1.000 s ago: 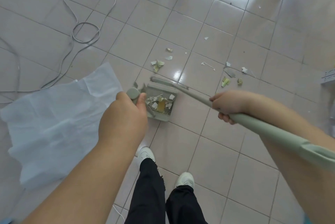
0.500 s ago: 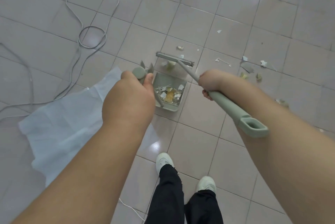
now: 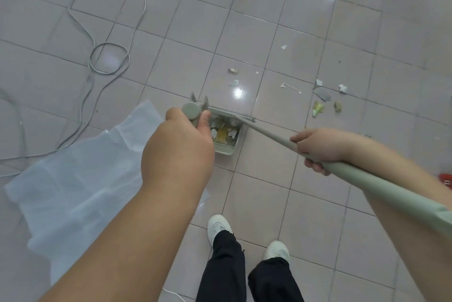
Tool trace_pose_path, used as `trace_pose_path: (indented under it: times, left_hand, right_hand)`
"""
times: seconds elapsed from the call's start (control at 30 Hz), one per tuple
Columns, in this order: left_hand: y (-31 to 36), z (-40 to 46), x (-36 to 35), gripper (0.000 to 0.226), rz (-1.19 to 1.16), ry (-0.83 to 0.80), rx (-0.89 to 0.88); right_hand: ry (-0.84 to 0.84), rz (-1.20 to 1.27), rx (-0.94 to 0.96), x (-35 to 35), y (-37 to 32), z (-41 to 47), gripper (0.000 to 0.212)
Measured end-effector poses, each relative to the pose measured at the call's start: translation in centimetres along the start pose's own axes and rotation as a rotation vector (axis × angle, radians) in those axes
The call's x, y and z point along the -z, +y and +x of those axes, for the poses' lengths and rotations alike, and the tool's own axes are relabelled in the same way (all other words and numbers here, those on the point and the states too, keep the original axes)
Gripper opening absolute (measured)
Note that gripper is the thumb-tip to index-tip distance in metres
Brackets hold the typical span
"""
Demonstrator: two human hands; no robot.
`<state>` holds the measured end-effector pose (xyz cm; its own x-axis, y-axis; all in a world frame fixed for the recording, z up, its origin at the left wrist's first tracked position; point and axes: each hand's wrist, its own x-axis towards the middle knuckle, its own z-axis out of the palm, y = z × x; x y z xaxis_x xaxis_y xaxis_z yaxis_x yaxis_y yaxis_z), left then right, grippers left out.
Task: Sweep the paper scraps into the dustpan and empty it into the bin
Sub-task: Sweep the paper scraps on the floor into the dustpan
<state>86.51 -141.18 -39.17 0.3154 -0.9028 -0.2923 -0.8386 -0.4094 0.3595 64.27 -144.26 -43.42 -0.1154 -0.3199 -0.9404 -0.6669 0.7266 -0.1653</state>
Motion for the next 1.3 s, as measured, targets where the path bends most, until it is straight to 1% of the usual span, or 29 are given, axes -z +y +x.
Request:
trace_pose_path:
  times: [0.1,0.2,0.33,0.4,0.47,0.5,0.57,0.67,0.77,0.9,0.97,1.03,1.17,1.3]
  left_hand:
    - [0.2,0.4,0.0,0.036,0.006,0.002,-0.020]
    - [0.4,0.7,0.1,0.035,0.016,0.004,-0.027]
    - [0.3,0.8,-0.1,0.036,0.025,0.013,-0.022]
    - [0.3,0.8,-0.1,0.036,0.017,0.013,-0.017]
    - [0.3,0.7,-0.2,0.036,0.019,0.019,-0.019]
    - [0.4,0.6,-0.2,0.036,0.022,0.020,-0.018]
    - [0.5,0.6,-0.2,0.039,0.031,0.018,-0.014]
    - [0.6,0.8,-0.1,0.045,0.038,0.020,-0.009]
    - [1.3,1.2,-0.1,0.047,0.038,0.028,-0.012]
    - [3.0,2.8,-0.2,0.046,0.033,0.027,-0.012]
    - [3.8,3.9,-0.1,0.046,0.036,0.026,-0.022]
    - [4.6,4.9,-0.1,0.047,0.042,0.027,-0.033]
    - [6.1,6.3,-0.4,0.046,0.050,0.028,-0.056]
    - [7.1,6.8,-0.8,0.045,0.065,0.039,-0.064]
  right_hand:
    - [0.051,0.030,0.054,0.7,0.2,-0.9,0.041]
    - [0.091,0.031,0.100,0.1,-1.7,0.5,0.040]
    - [0.054,0.055,0.041,-1.4,-5.1,4.2,0.039]
    - [0.040,-0.035,0.056,-2.5,-5.9,5.9,0.032]
    - [0.019,-0.078,0.038,-3.8,-5.6,6.3,0.018]
    - [0.000,-0.061,0.008,-4.2,-5.0,6.1,0.015]
    - [-0.041,-0.063,-0.039,-4.3,-3.3,5.0,0.022]
    - [-0.067,-0.047,-0.024,-2.3,-1.0,2.2,0.033]
    - [-0.014,-0.035,0.040,0.9,-0.5,0.3,0.038]
    - [0.032,-0.061,0.088,3.3,-3.1,1.0,0.038]
    - [0.047,-0.032,0.089,4.1,-5.0,2.5,0.039]
    - [0.059,-0.004,0.092,4.8,-6.8,4.2,0.035]
    - [0.088,0.041,0.124,5.2,-9.4,8.1,0.018]
    - [0.115,-0.051,0.155,4.5,-10.5,11.0,0.019]
